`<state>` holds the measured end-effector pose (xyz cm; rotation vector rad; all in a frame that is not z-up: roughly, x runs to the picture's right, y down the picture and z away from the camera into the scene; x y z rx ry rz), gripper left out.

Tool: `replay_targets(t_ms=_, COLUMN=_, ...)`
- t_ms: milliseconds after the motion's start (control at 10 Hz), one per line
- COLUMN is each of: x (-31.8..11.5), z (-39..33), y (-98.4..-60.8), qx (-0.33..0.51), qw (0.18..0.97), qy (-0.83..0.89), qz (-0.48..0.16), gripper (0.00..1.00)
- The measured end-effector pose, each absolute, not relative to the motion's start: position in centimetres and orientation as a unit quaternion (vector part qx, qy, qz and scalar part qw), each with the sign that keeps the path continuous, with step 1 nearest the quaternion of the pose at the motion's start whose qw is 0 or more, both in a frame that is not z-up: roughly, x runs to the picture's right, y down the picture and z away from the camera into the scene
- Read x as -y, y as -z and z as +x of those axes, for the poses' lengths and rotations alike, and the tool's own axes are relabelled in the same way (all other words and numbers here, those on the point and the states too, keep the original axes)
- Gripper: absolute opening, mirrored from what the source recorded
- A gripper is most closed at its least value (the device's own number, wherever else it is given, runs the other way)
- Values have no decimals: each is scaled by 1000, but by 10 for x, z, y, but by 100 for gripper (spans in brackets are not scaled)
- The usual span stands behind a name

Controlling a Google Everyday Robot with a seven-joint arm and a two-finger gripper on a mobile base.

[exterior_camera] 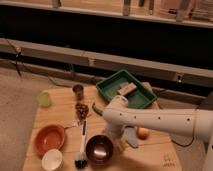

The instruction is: Place banana in paper cup

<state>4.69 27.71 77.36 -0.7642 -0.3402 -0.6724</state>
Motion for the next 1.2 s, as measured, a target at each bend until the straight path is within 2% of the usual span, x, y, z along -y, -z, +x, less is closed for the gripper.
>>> replay_targets(t_ms=700, x=-250, z=63, y=-804, qx=141, qw=868, qy=325, qz=-347, gripper=80)
replay_targets(t_ms=1200, x=-257, z=67, y=-815, qx=131, qw=858, qy=337, qz=-365, gripper=80)
